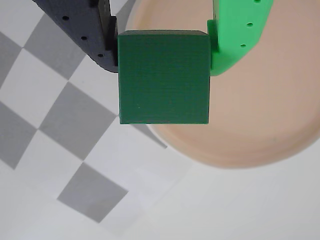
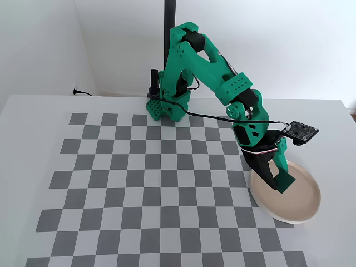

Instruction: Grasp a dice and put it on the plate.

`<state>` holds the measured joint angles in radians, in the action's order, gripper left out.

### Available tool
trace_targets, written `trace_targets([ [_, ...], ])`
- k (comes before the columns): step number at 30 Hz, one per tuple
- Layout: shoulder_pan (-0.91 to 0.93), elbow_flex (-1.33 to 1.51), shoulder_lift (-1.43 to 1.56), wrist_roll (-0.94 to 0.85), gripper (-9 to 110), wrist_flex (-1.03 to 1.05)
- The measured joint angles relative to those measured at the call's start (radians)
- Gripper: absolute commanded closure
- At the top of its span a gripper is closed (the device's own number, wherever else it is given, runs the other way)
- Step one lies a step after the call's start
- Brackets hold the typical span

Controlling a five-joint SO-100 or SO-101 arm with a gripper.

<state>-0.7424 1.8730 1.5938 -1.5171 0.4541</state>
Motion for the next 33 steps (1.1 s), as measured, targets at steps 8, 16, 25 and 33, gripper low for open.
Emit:
trace_targets([
  [8, -0.057, -0.054, -0.184, 0.003, 106, -0.017],
  [16, -0.097, -0.207, -0.373, 0.011, 99, -0.017],
  [25, -0.126, -0.261, -0.396, 0.025, 81, -0.005],
  [33, -0.126, -0.261, -0.387, 0.025, 81, 0.054],
])
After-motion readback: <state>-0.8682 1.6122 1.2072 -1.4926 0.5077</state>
